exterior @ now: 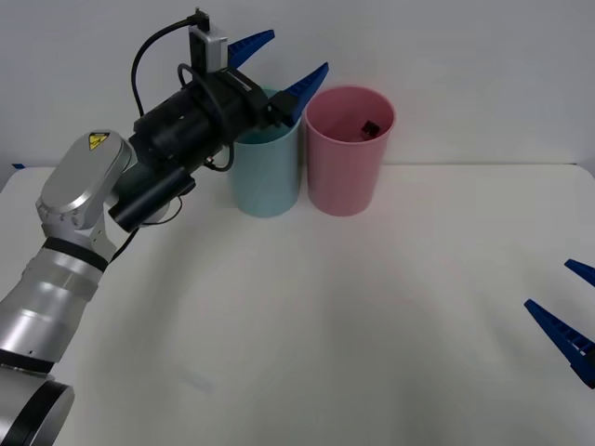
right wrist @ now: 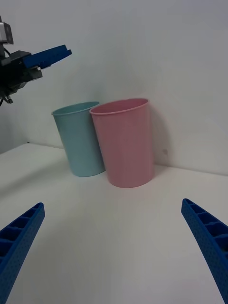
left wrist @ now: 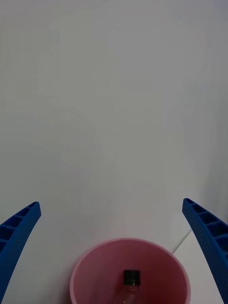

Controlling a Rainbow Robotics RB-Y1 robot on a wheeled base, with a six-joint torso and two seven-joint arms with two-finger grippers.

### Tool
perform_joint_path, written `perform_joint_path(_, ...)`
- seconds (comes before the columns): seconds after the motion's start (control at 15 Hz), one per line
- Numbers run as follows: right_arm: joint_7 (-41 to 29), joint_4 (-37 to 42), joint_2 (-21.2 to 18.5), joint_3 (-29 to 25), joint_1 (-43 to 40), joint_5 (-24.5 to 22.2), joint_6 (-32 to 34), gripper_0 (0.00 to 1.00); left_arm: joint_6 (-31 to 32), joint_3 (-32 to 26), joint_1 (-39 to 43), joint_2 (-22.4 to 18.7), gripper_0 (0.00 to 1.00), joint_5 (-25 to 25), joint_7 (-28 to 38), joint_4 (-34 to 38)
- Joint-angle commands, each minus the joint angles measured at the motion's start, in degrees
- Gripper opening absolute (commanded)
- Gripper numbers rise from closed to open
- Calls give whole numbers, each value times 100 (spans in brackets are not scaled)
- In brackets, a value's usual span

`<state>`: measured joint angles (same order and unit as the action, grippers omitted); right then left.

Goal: Grasp the object on the table and drop it into the matching bin: aluminum can to the light blue bin, PET bottle to the pink bin.

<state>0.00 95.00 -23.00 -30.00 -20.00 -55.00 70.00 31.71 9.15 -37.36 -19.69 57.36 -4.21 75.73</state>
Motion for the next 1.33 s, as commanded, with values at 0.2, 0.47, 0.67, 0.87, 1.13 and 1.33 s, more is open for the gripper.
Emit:
perform_joint_path(0.2, 0, 0, 0, 0, 0, 0, 0, 100, 90, -204, 1011, -492, 100, -374, -10, 1005)
perform_joint_path(0.47, 0, 0, 0, 0, 0, 0, 0, 100, 916, -1012, 1890, -677, 100, -418, 16, 1453)
perform_joint_path(0.67, 0, 0, 0, 0, 0, 0, 0, 100, 1575, -1645, 2435, -870, 100, -418, 8, 1541)
perform_joint_path(0.87, 0, 0, 0, 0, 0, 0, 0, 100, 2103, -2225, 2936, -1108, 100, -348, 16, 1541)
perform_joint_path(1.13, 0, 0, 0, 0, 0, 0, 0, 100, 2841, -2981, 3692, -1442, 100, -330, 16, 1541)
perform_joint_path(1.33, 0, 0, 0, 0, 0, 0, 0, 100, 3333, -3517, 4254, -1565, 100, -330, -19, 1541)
